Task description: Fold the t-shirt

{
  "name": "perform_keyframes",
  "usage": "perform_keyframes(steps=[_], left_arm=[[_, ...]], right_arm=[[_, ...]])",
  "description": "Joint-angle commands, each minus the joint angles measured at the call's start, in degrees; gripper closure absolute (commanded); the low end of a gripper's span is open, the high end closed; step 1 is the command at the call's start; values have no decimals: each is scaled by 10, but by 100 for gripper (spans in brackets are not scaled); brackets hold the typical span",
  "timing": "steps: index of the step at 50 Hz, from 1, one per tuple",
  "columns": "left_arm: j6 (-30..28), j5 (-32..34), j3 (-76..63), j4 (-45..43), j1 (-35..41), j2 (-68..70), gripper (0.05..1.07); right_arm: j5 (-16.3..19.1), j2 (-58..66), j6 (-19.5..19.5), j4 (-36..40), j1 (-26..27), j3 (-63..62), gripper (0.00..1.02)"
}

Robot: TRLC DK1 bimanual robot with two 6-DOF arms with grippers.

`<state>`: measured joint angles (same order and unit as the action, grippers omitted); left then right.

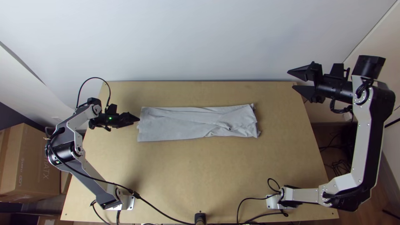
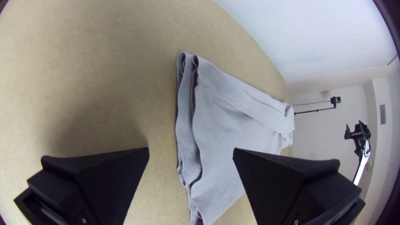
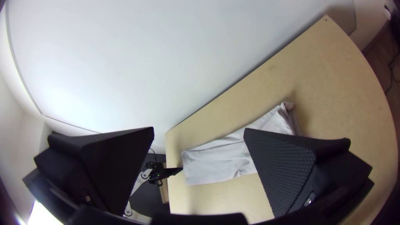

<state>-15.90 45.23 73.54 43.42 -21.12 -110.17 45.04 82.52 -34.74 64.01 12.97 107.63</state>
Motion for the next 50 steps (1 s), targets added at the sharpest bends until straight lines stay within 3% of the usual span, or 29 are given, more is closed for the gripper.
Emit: perform_keyframes(steps=[1,17,20,22,25,26,36,50], left_arm=[[-2,-10,-13,-5,17,-30,10],[69,-63,-16,-59,124,-21,13],[85,-80,-21,-74,138,-16,31],[100,-90,-25,-91,144,-15,54],[109,-94,-29,-107,145,-13,101],[111,-95,-30,-109,144,-14,106],[83,-105,-45,-105,88,14,105],[-35,-123,36,-5,-96,20,105]], right_arm=[[5,-15,-18,12,-6,16,3],[-12,-20,-30,31,-26,45,3],[-15,-22,-31,34,-30,48,3],[-18,-22,-32,38,-32,50,3],[-23,-25,-32,39,-32,50,3],[-25,-26,-32,39,-32,50,3],[-46,-32,-21,49,-30,44,3],[-96,-61,53,52,-33,-20,3]])
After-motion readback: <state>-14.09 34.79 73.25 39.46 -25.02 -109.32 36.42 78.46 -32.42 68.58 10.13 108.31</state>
